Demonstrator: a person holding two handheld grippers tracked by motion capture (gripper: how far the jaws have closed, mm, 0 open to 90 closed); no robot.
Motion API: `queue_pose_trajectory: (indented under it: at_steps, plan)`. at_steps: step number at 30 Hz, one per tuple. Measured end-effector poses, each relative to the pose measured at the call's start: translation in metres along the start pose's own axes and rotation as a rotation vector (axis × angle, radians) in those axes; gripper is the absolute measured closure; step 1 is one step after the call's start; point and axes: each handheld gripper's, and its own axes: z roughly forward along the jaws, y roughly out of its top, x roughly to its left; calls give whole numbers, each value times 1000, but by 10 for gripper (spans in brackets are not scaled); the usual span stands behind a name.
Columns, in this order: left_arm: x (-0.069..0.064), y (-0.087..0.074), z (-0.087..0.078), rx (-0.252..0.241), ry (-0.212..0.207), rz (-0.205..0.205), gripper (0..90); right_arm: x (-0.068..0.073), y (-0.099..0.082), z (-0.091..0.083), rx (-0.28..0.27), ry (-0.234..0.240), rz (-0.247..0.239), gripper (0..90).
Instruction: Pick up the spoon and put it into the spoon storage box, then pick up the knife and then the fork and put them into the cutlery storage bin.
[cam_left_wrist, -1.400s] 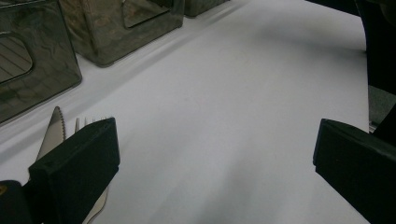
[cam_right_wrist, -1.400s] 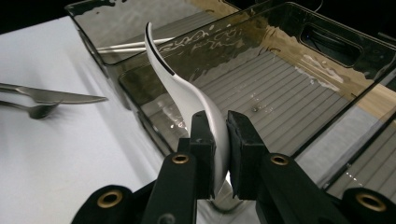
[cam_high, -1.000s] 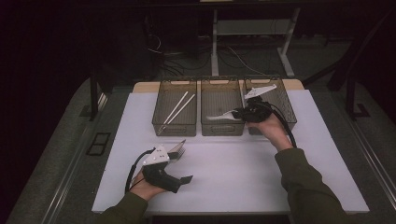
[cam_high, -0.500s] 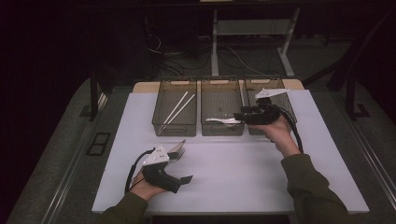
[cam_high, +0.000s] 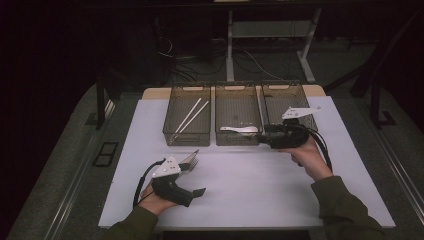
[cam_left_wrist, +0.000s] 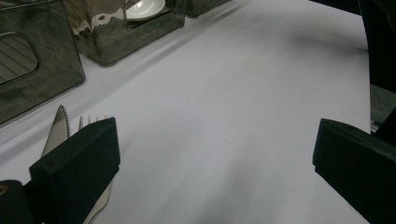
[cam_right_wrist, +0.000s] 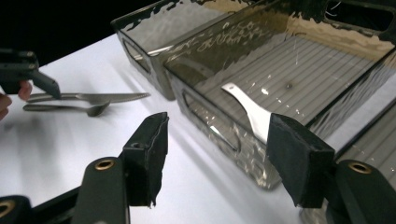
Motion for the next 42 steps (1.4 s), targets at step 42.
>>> queue_pose_trajectory:
  at_steps: [42]
  plan:
    - [1, 2, -9, -10, 29, 12, 17, 28, -113, -79, -54, -176, 32, 197]
